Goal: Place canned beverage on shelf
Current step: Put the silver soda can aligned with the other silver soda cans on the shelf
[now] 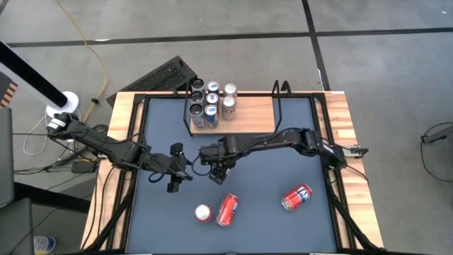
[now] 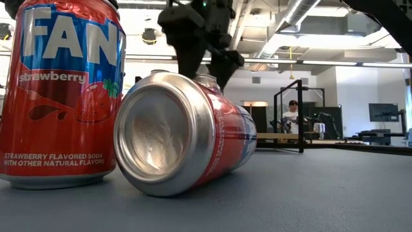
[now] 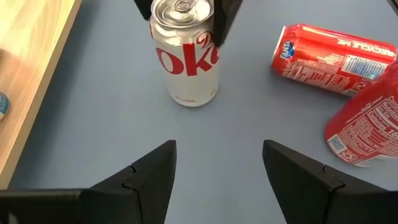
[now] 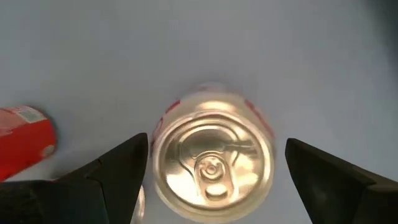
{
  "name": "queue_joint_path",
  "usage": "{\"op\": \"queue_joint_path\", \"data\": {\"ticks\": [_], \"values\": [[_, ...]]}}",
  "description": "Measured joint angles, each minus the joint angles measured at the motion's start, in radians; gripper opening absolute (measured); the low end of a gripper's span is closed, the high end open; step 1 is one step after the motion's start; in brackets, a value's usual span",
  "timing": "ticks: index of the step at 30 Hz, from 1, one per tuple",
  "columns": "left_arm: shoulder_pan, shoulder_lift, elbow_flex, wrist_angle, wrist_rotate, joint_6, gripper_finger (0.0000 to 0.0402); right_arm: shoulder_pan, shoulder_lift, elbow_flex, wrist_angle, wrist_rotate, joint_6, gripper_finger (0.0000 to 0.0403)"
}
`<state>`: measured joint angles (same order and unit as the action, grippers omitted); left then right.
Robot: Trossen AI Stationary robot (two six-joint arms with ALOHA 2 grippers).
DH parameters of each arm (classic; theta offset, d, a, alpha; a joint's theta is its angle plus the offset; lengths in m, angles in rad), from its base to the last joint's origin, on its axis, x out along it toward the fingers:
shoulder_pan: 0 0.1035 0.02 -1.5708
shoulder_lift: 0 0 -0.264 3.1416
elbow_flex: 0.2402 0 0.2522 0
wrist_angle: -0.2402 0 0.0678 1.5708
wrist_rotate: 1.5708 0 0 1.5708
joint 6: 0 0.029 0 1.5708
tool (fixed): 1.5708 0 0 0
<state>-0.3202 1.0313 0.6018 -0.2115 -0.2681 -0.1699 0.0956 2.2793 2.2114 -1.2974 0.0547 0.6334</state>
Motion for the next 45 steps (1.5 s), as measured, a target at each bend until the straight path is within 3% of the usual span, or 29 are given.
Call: {"op": "queue_joint_path", "data": {"ticks": [8,22,27,39,45], "values": [[0.000,0.000,0.000,0.000,-0.002,0.000,0.0229,0.001,0.001,-0.038,0.046,0.071,0.017,0.0347],[0.000,0.000,0.000,0.001,-0.008,-0.001,0.0229,0.002,-0.004,-0.036,0.019,0.000,-0.083,0.0277],[0.000,0.000,0.000,0.001,-0.008,-0.004,0.0229,0.009,-0.005,-0.035,-0.056,-0.006,-0.158,0.0273],[0.000,0.000,0.001,0.001,-0.011,-0.010,0.0229,0.031,-0.014,-0.036,-0.180,0.064,-0.597,0.0271],[0.000,0.000,0.001,0.001,-0.035,-0.011,0.0229,0.009,-0.039,-0.038,-0.191,0.079,-0.893,0.0270]]}}
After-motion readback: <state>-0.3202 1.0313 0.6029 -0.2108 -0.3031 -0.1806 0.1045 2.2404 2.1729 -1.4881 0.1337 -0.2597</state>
